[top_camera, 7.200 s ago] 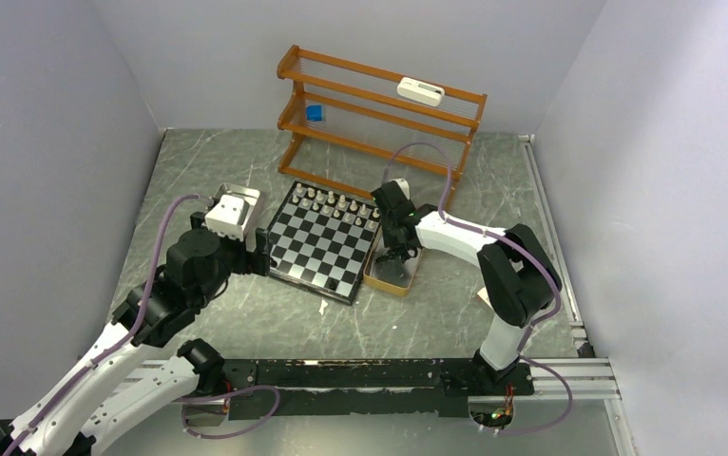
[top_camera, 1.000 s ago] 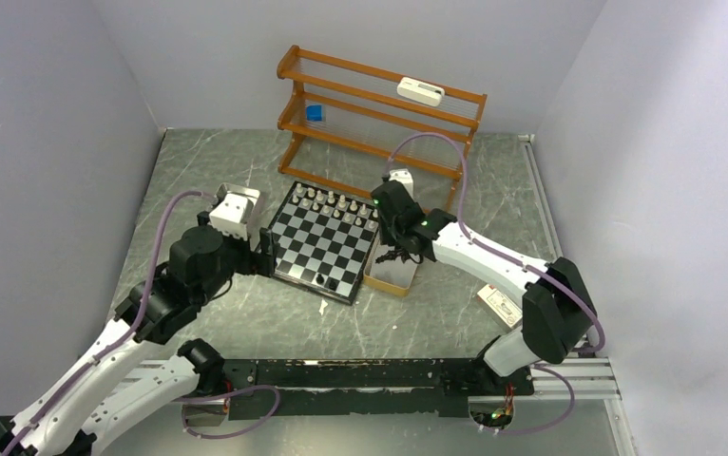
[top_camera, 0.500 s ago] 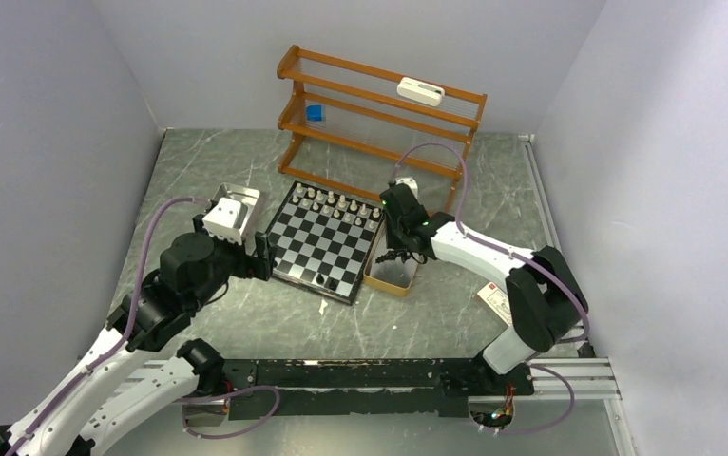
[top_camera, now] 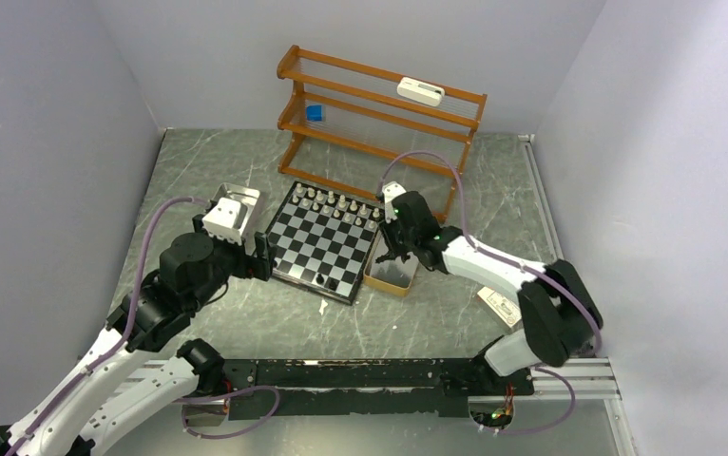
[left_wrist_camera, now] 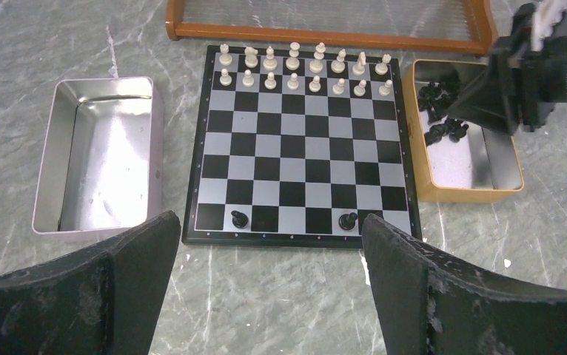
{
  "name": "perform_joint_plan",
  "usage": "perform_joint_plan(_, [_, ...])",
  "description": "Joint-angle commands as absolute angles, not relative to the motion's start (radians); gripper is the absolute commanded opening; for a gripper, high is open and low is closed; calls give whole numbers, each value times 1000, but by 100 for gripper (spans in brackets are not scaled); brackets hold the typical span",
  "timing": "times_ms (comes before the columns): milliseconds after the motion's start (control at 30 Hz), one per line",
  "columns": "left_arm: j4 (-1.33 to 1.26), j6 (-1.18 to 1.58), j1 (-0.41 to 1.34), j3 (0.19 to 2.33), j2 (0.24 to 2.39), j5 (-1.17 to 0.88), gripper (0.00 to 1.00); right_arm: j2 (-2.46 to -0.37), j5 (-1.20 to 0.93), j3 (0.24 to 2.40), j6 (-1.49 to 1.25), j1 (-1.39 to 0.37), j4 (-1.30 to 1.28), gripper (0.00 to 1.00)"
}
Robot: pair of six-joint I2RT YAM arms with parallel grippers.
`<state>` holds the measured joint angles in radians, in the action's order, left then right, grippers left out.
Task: Set up the chess pieces on the board
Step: Pick up the chess piece from the storage box.
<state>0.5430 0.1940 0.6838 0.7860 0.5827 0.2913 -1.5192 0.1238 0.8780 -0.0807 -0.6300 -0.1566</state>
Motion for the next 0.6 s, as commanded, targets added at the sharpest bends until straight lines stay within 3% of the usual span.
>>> perform_joint_plan(0, [517,180,686,776,570,283,97,-1370,-35,805,261,-620,-3,35])
perform_joint_plan(300, [515,186,685,778,561,283,97,-1448,-223,891,597,-591,-221,34])
perform_joint_plan(567, [519,186,685,776,527,305,97,-1423,-431,809,830,-560,-159,35])
